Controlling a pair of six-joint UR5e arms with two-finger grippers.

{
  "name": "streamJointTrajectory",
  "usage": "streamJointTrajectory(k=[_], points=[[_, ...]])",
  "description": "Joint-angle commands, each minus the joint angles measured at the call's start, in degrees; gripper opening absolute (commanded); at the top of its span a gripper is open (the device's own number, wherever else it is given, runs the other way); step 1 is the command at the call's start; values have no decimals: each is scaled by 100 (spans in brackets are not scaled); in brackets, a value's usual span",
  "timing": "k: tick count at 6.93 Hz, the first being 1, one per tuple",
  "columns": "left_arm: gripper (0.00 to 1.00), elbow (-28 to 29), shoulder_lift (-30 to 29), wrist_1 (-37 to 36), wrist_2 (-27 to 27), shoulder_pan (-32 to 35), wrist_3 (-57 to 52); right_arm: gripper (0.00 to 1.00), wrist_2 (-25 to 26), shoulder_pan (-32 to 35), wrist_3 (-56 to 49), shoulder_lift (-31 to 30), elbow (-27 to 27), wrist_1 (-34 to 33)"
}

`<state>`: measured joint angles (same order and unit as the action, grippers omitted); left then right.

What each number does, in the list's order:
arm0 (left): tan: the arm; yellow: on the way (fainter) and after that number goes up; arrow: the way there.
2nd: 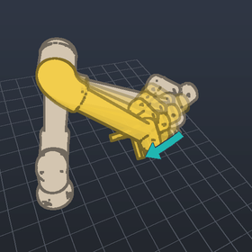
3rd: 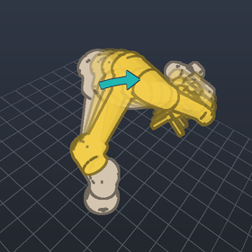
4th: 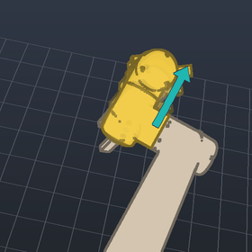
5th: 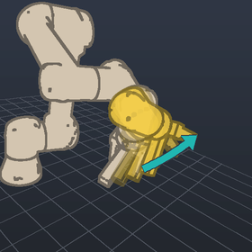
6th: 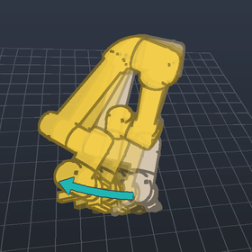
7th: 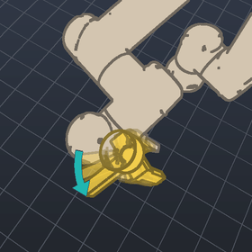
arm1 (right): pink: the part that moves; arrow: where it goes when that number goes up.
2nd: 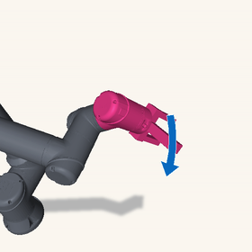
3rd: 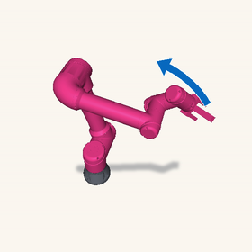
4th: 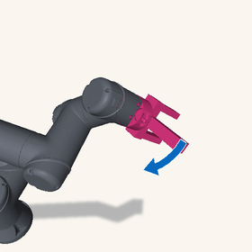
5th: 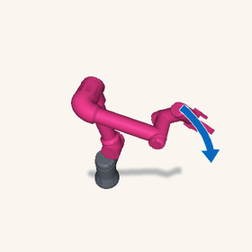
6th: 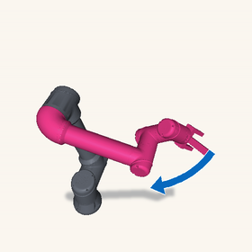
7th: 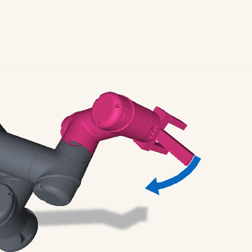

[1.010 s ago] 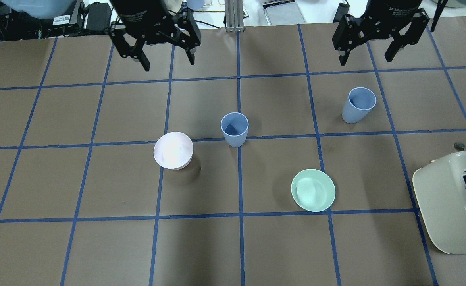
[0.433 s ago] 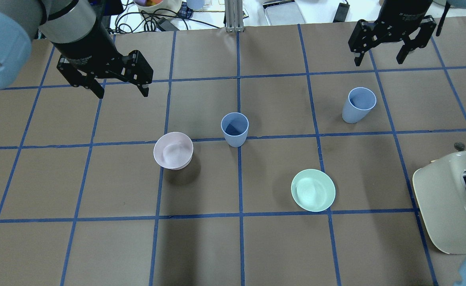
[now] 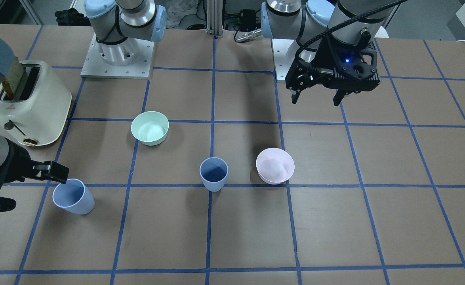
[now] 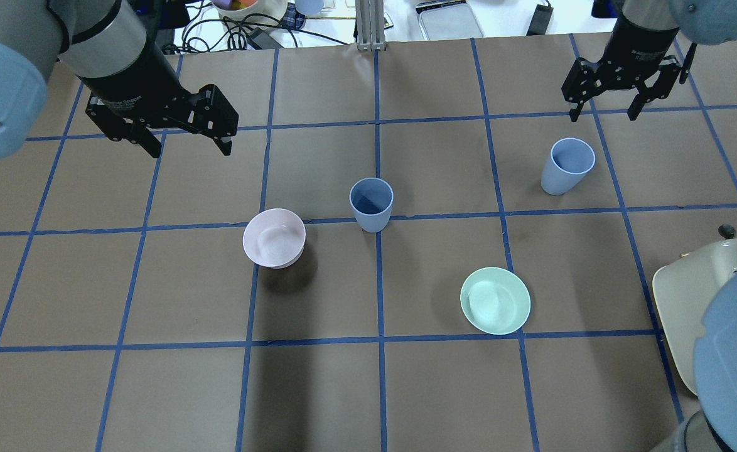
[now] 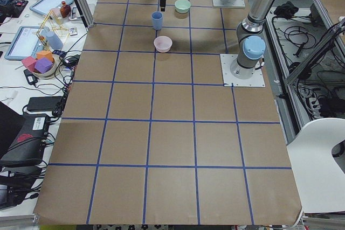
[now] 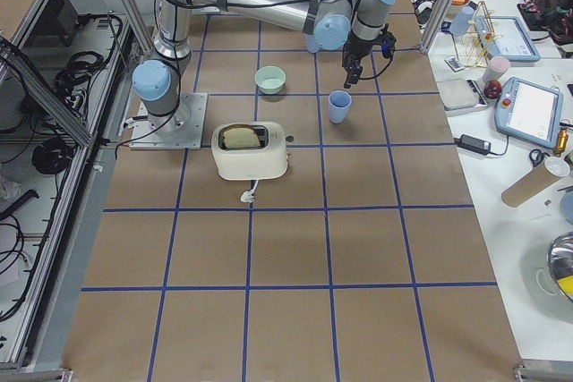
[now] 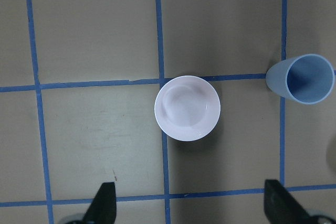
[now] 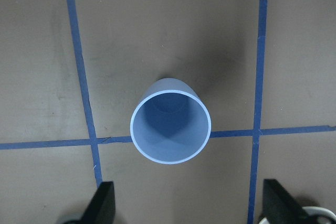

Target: Stack blue cups with both arms

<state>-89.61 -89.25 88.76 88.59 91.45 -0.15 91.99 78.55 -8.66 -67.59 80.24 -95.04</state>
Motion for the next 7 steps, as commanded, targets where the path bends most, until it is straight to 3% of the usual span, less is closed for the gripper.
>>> streamJointTrajectory(k=[1, 4, 5, 6, 7], points=[[100, 5, 13, 1, 0, 4, -2, 98, 3, -93, -22, 201, 752, -1134], [100, -30, 74, 45, -8, -5, 7, 96, 3, -182, -83, 202, 1020, -1227], [100, -30, 83, 45, 0, -5, -2, 86, 3, -260, -83, 228, 1029, -1245], [100, -30, 83, 54, 0, -5, -2, 67, 3, -313, -75, 289, 1038, -1245], [100, -39, 83, 54, 0, -5, -2, 38, -67, -314, -75, 299, 1038, -1236]])
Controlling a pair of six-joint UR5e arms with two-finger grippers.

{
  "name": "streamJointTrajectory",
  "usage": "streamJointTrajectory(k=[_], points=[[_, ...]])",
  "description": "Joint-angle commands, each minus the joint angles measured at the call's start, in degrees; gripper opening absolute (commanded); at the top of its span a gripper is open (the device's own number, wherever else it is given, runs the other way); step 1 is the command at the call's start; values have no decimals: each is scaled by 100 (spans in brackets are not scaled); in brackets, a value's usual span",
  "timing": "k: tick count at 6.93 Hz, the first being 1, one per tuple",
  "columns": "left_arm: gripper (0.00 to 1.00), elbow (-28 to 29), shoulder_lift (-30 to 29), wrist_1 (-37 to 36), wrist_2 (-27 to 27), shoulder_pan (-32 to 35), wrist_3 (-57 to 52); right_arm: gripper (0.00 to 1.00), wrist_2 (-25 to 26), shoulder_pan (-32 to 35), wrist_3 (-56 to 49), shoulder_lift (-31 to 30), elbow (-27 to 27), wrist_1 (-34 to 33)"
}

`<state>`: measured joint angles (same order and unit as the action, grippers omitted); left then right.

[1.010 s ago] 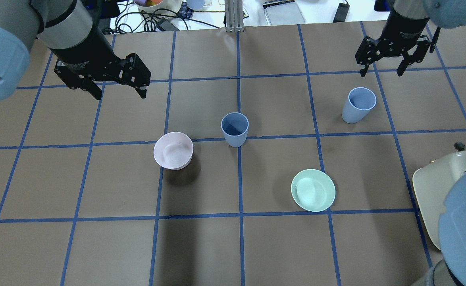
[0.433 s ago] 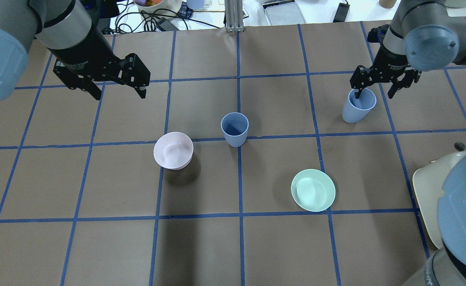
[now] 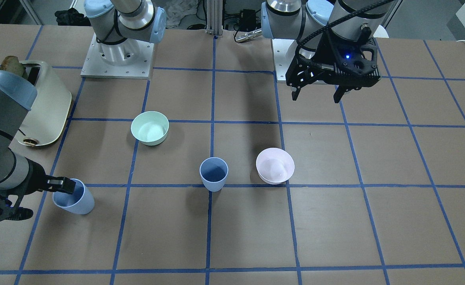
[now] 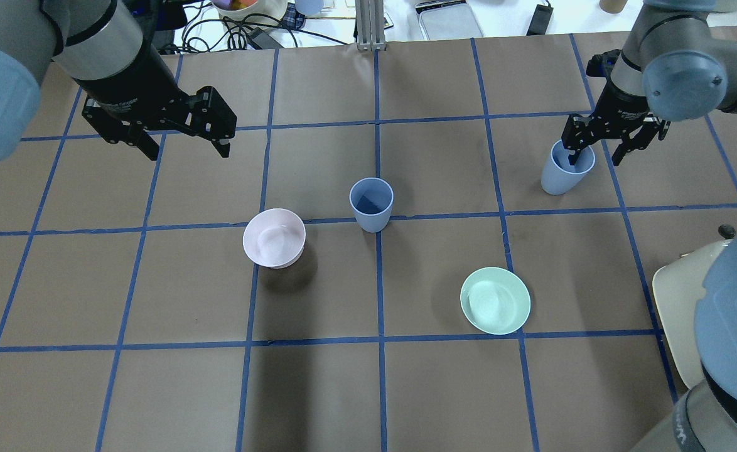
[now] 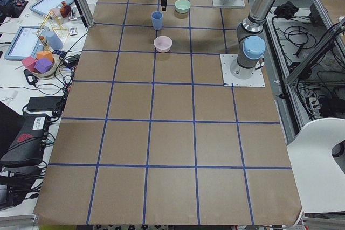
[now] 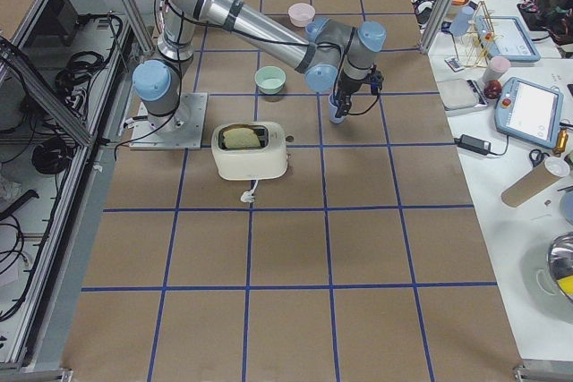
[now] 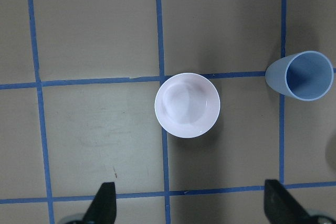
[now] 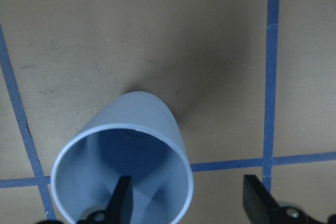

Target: Stack blue cups with both arms

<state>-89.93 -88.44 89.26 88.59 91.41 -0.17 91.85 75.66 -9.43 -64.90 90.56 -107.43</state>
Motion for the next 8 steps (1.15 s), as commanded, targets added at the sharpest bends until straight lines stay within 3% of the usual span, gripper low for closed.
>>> streamJointTrajectory(k=[1, 2, 5, 6, 8], points=[[100, 2, 2, 4, 1, 9, -1, 8, -79, -25, -6, 21, 66, 2], [100, 2, -6, -5, 1, 9, -1, 0, -97, -17, -24, 13, 93, 2], [100, 10, -6, 4, 1, 26, -1, 0, -149, 105, 37, -301, -90, 107], [100, -15, 37, 21, 1, 18, -1, 0, -263, 481, 177, -539, -135, 247], [100, -24, 55, 47, 1, 9, -1, 0, -333, 1542, 1541, -768, -345, 423]])
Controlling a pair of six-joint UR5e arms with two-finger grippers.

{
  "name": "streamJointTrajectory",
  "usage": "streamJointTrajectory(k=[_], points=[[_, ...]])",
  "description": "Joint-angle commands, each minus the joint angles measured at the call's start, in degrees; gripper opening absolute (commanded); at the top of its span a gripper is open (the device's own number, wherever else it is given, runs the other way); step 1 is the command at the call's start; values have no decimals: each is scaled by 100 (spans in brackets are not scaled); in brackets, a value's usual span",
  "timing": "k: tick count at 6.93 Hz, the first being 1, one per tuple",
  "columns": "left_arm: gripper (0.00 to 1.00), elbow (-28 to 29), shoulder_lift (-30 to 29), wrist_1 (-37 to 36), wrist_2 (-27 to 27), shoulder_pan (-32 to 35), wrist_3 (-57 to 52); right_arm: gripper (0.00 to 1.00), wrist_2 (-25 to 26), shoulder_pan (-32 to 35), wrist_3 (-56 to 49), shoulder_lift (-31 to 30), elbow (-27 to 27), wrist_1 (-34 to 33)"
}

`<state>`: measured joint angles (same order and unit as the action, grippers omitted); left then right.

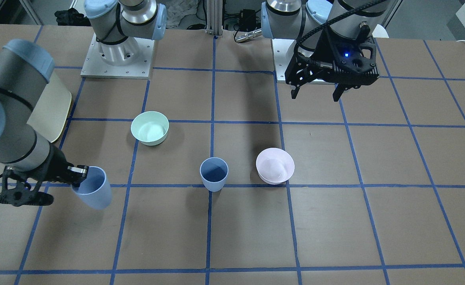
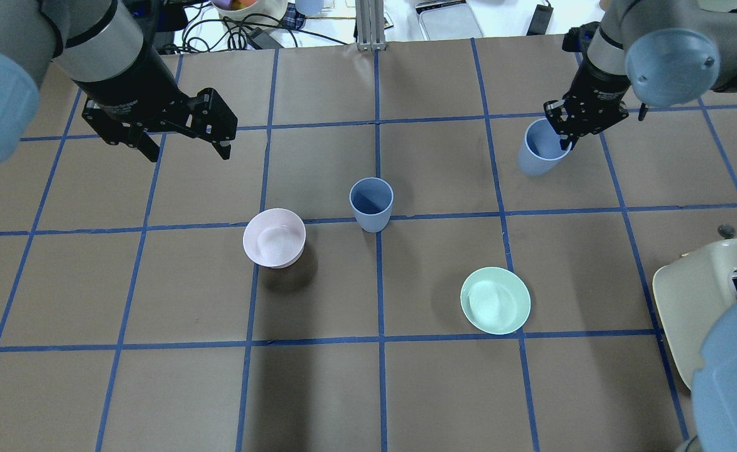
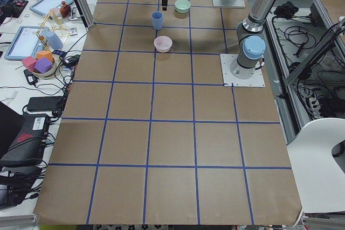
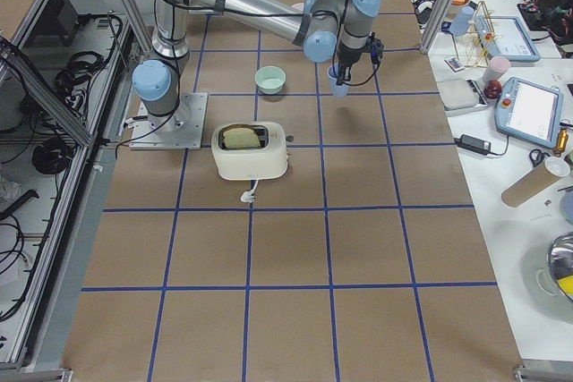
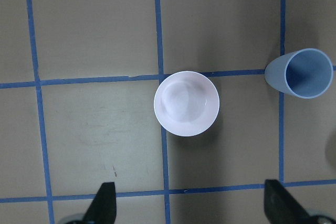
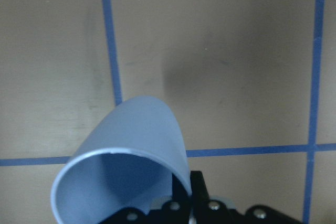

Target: Stack blue cups with both arms

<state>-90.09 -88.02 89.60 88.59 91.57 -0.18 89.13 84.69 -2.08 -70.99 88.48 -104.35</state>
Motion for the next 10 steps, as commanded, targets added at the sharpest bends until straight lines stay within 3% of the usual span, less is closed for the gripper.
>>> streamJointTrajectory(k=[1, 3, 5, 10], points=[[100, 35, 13, 5, 9, -25, 0, 0, -132, 1324, 1563, -170, -277, 265], [100, 36, 13, -4, 70, -25, 0, 0, -159, 1909, 2280, -169, -673, 571], [100, 36, 13, -4, 70, -25, 0, 0, -177, 2410, 2712, -74, -639, 610], [100, 36, 22, 5, 70, -7, 0, 0, -195, 2430, 2722, 164, -622, 539]])
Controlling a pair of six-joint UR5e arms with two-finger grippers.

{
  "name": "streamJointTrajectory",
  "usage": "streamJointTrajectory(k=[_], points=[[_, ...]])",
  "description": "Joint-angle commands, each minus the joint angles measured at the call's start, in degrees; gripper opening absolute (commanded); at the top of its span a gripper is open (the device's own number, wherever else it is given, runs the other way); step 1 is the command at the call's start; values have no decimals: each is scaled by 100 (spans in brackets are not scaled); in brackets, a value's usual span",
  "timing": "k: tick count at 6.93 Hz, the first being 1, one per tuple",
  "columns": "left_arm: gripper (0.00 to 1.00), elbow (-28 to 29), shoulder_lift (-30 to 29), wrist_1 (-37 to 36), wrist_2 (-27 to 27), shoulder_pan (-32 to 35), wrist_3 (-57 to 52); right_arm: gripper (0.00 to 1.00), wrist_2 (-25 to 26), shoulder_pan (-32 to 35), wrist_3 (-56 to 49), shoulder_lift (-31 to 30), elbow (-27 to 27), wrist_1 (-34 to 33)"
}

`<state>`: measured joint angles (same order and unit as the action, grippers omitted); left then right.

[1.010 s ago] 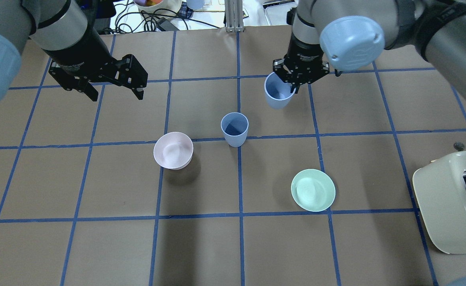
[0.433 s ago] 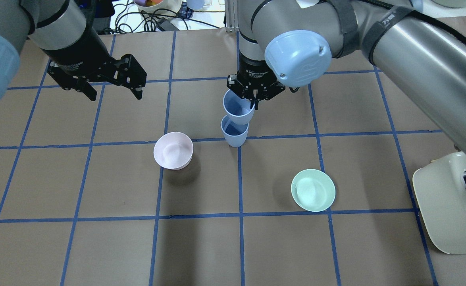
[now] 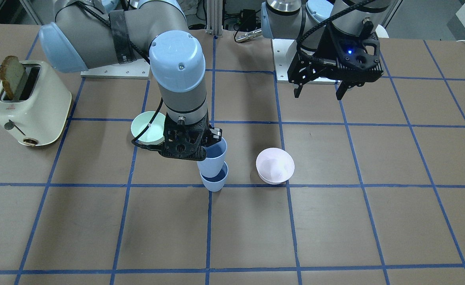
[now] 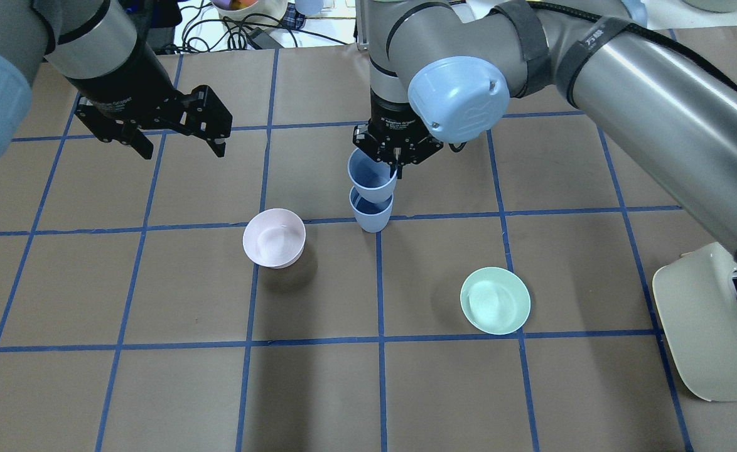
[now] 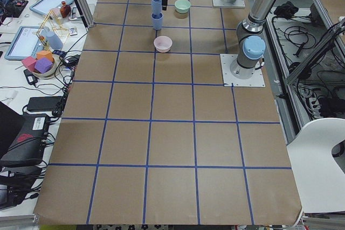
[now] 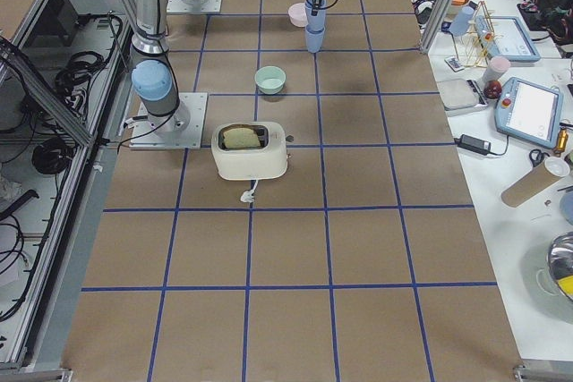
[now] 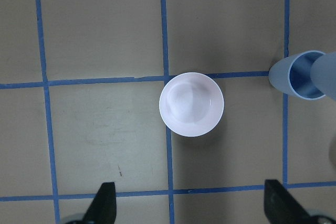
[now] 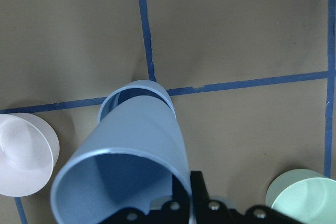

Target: Stack blue cups with both arms

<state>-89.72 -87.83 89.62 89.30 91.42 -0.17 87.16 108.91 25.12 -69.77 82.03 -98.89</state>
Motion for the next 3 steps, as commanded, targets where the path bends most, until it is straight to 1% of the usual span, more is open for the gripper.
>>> streamJointTrajectory(k=[1, 3], points=[[100, -2, -6, -6, 0, 7, 0, 0, -5, 8, 1, 86, 14, -7], [100, -2, -6, 3, 0, 7, 0, 0, -14, 17, -7, 191, 14, -69]])
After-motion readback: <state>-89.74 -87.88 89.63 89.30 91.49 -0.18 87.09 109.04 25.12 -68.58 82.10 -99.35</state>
